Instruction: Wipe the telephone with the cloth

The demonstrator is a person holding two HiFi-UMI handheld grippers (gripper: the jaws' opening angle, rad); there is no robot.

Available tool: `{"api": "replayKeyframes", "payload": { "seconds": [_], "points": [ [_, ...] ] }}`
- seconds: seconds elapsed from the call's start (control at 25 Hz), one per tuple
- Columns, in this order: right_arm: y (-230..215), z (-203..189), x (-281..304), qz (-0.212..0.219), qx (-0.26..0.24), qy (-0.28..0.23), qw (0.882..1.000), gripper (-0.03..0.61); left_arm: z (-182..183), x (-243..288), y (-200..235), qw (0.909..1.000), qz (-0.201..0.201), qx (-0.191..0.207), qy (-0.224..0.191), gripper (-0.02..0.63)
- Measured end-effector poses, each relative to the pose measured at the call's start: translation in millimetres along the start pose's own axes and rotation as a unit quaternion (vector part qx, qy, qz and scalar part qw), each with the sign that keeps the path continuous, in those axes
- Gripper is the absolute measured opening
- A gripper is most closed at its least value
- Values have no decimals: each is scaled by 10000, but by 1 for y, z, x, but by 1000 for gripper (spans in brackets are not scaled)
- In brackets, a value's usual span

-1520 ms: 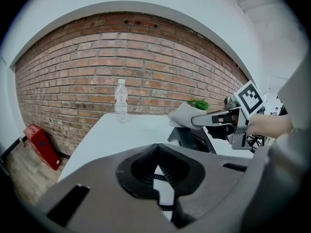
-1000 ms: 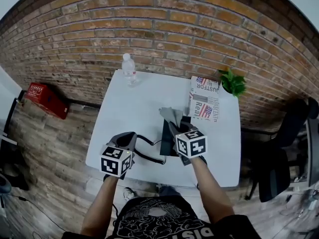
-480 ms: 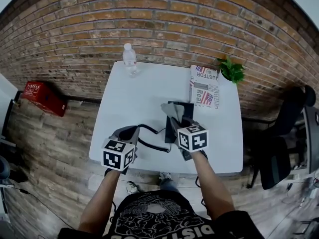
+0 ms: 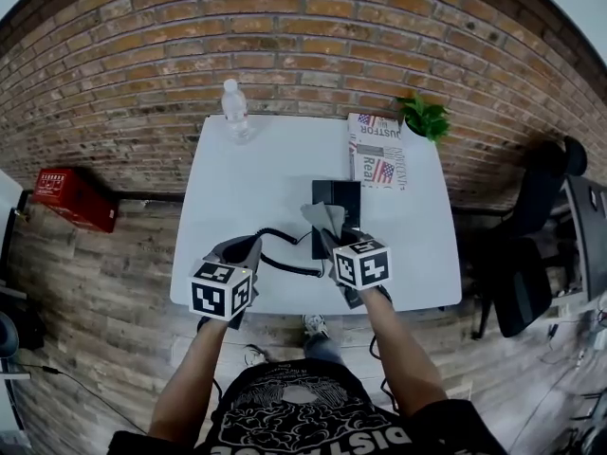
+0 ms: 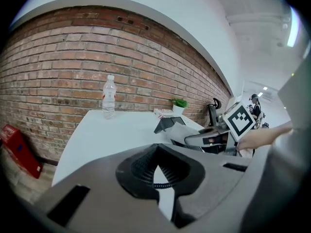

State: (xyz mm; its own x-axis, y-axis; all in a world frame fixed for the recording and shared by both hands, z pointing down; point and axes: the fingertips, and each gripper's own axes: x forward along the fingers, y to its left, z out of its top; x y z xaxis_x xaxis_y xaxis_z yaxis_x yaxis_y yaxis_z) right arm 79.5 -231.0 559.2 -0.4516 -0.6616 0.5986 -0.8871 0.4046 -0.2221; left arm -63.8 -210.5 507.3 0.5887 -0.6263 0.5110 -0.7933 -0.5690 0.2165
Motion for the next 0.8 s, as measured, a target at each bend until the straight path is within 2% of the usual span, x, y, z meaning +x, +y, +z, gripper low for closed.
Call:
{"api": "replayKeyframes", "payload": {
  "seconds": [0.8],
  "points": [
    [24,-60,-15,-298,425,273,9983,11,-24,-18,0,9993,-325,136,109,6]
  ]
}}
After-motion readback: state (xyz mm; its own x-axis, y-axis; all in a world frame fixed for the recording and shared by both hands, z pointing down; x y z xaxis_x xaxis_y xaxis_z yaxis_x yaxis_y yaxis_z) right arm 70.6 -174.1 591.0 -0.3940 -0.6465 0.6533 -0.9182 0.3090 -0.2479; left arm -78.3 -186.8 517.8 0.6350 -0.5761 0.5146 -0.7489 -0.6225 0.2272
